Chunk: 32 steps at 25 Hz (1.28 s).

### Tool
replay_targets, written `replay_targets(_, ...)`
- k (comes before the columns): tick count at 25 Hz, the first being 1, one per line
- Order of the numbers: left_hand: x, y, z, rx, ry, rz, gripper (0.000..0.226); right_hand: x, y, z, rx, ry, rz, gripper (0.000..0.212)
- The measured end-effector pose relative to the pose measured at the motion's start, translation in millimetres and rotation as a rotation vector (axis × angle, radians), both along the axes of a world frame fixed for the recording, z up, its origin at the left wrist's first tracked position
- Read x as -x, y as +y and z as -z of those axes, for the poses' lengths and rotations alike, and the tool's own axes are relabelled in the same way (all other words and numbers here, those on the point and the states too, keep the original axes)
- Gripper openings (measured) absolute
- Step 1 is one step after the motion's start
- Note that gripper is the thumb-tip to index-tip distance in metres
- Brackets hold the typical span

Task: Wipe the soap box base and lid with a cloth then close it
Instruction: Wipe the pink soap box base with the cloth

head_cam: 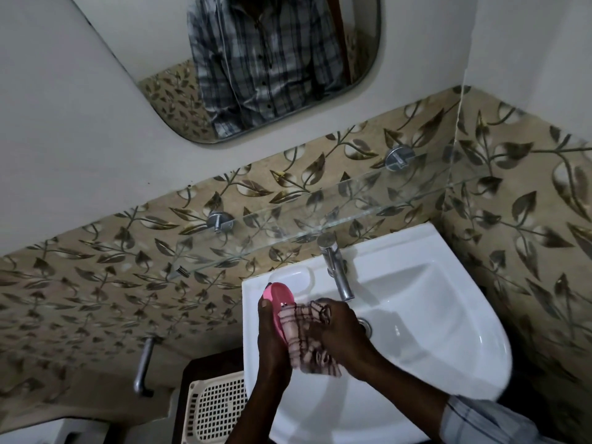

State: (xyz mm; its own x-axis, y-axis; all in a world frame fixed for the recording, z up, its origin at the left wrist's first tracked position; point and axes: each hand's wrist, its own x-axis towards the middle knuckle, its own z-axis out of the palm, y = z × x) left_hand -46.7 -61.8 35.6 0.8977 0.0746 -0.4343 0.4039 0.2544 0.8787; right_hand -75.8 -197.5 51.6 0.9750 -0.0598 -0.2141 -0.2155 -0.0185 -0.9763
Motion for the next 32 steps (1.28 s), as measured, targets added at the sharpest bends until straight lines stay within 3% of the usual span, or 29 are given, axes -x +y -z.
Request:
replay_targets(2,4,-6,5,-0.018,-0.137,0.049,0.058,1,1,-3,0.081,0.000,-0.027,0.014)
replay_targets(5,16,-10,11,0.004,-0.268,0.103,0.039,-28,-1,-25,-0.515,0.213,0.120,0.022)
replay_targets(6,16,-7,11,0.039,-0.262,0.095,0.037,-35,-3,-32,-0.671,0.263,0.157,0.019)
replay_targets(7,14,-2,8,0.087,-0.220,0.083,0.038,-38,-6,-33,-0.703,0.272,0.176,0.016)
replay_targets(9,6,11,1,0.220,-0.065,0.036,0.048,-39,-10,-30,-0.582,0.159,0.213,0.015)
replay_targets(11,-1,22,-2,0.305,0.075,0.044,0.056,-34,-19,-22,-0.237,-0.127,0.221,0.023)
replay_targets(14,-2,19,-3,0.364,0.120,0.126,0.054,-18,-13,-16,0.367,-0.483,-0.122,0.035)
replay_targets(16,-1,18,-2,0.367,0.129,0.098,0.049,0,6,-5,0.471,-0.529,-0.328,0.050)
replay_targets(18,-3,23,-2,0.364,0.164,0.055,0.051,4,7,-5,0.186,-0.405,-0.284,0.040)
replay_targets(20,-7,33,-2,0.405,0.180,0.013,0.057,-14,-4,-8,-0.197,-0.164,-0.106,0.027)
replay_targets(22,-8,41,-2,0.416,0.213,-0.021,0.060,-32,-15,-7,-0.482,0.119,0.044,0.027)
replay_targets(24,-6,39,1,0.388,0.242,-0.012,0.064,-40,-18,-7,-0.556,0.288,0.166,0.026)
replay_targets(27,8,19,10,0.400,0.311,0.023,0.067,-40,-10,-6,-0.712,0.337,0.213,0.023)
replay_targets(28,12,13,11,0.435,0.334,0.038,0.070,-38,-5,-6,-0.659,0.315,0.210,0.026)
replay_targets(29,14,8,12,0.482,0.343,0.044,0.073,-35,-2,-3,-0.476,0.272,0.205,0.033)
replay_targets(32,11,12,8,0.619,0.274,0.112,0.059,-19,-2,7,0.437,0.064,-0.039,0.053)
